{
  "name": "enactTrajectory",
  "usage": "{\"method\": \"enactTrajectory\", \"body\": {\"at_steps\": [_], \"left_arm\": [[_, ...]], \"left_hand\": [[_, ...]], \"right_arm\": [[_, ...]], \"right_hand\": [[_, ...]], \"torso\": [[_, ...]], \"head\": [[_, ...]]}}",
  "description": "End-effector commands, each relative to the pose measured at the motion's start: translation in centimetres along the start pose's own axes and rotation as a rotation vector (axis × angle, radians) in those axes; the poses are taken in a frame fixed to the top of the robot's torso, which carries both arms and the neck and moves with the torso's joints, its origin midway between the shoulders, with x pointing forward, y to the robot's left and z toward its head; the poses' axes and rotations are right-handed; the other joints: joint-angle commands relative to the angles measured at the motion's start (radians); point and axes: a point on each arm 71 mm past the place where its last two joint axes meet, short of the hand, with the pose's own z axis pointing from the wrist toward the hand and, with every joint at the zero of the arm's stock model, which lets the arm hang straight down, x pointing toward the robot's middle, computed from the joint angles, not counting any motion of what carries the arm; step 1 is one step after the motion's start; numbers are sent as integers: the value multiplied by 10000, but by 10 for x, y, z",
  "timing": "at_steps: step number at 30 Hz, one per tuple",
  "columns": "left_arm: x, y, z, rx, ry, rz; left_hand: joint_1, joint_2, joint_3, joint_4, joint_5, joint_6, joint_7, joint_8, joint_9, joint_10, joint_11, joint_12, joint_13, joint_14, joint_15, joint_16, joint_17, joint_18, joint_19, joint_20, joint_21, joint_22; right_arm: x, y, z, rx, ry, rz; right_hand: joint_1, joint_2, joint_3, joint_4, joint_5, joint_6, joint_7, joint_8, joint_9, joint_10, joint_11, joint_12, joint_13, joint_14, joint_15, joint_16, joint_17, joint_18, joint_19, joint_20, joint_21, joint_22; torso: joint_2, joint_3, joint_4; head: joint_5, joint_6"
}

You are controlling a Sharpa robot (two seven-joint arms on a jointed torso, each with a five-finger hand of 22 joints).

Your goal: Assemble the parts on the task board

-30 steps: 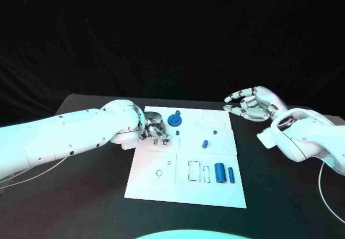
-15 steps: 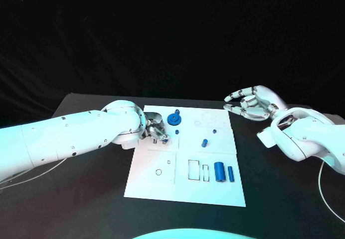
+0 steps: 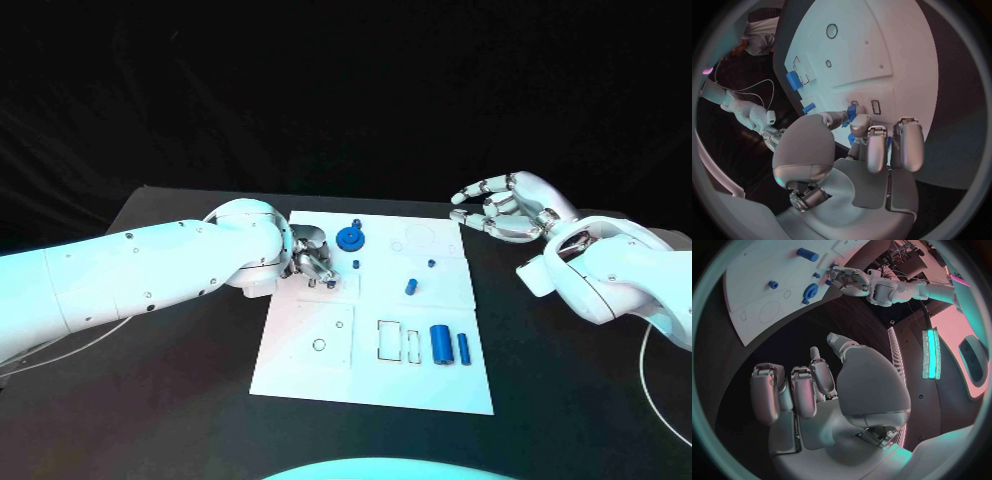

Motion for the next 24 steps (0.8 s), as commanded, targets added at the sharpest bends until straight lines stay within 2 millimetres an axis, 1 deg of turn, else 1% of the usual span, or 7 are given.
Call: {"method": "enactTrajectory", "body": {"at_steps": [1,5,12,14,24], "left_arm": [[4,0,0,-68,323,312],[4,0,0,-64,365,340],[4,1,0,-76,395,371],[5,1,0,-70,400,365],[5,1,-1,-43,457,232]], "left_hand": [[-105,29,1644,-1651,29,32,-97,43,207,56,-13,40,6,1040,-58,64,2635,-94,46,-40,35,8],[-117,27,1641,-1654,29,41,-104,54,210,69,-18,54,21,1040,-63,64,2635,-97,51,-39,40,19],[-145,45,1653,-1677,32,89,-135,110,221,132,-46,116,94,1040,-84,64,2635,-97,51,-45,40,19],[-150,47,1655,-1680,32,95,-140,118,222,149,-50,133,116,1040,-87,64,2635,-98,54,-46,43,25],[-172,78,1697,-1711,37,133,-167,170,230,229,-76,212,213,1040,-109,64,2635,-92,45,-56,31,2]], "right_arm": [[1,0,0,-42,145,-1],[1,0,0,-41,146,0],[1,0,0,-38,142,-3],[1,0,0,-40,142,-2],[1,0,0,-40,138,-3]], "right_hand": [[-9,-52,26,47,60,4,-21,58,-9,21,-66,-27,171,682,-63,-33,1141,131,133,-56,-49,1724],[-9,-52,26,47,60,4,-21,58,-9,21,-66,-27,171,682,-63,-33,1141,131,133,-56,-49,1724],[-9,-52,26,47,60,4,-21,58,-9,21,-66,-27,171,682,-63,-33,1141,131,133,-56,-49,1724],[-9,-52,26,47,60,4,-21,58,-9,21,-66,-27,171,682,-63,-33,1141,131,133,-56,-49,1724],[-9,-52,26,47,60,4,-21,58,-9,21,-66,-27,171,682,-63,-33,1141,131,133,-56,-49,1724]], "torso": [[3,-3,4],[3,2,2],[3,-1,3],[3,4,2],[6,4,-4]], "head": [[-12,11],[-9,1],[-4,-24],[-1,-27],[0,-29]]}}
